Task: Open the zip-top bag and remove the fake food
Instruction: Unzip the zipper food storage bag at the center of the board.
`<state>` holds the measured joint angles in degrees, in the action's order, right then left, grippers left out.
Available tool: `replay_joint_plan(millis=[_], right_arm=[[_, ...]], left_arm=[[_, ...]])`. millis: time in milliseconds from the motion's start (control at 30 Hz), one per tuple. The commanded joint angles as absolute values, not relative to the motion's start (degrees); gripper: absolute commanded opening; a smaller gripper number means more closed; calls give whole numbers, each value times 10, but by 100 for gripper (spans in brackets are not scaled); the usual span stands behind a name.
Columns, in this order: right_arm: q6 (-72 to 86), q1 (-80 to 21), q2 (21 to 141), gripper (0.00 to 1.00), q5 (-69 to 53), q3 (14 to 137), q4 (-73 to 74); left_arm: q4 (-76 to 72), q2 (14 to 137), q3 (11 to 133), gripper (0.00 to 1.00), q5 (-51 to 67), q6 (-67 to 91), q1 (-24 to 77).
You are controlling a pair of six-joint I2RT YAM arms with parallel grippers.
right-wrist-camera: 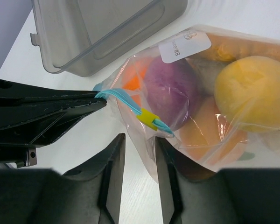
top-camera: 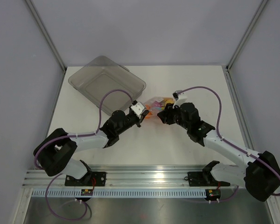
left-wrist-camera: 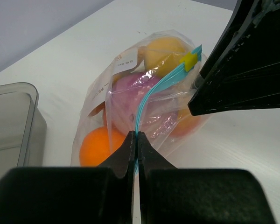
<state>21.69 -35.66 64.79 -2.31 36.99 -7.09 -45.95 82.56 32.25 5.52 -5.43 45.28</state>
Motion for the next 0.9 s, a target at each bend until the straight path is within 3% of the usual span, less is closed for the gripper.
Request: replay_joint_plan(millis=[0, 200, 567, 867], right_arm=[[196, -364, 618, 41, -4, 395, -77], [153, -364, 578, 56, 18, 379, -99], [46, -364, 554, 68, 2, 323, -189], [32, -364, 603, 66, -62, 340, -212]], left_arm=[[-490, 801, 334, 0, 38, -47, 453], [-490, 773, 320, 0, 3, -34, 453], [-495, 753, 306, 0, -43, -32, 453], [-497, 746, 300, 0, -41, -29, 452]])
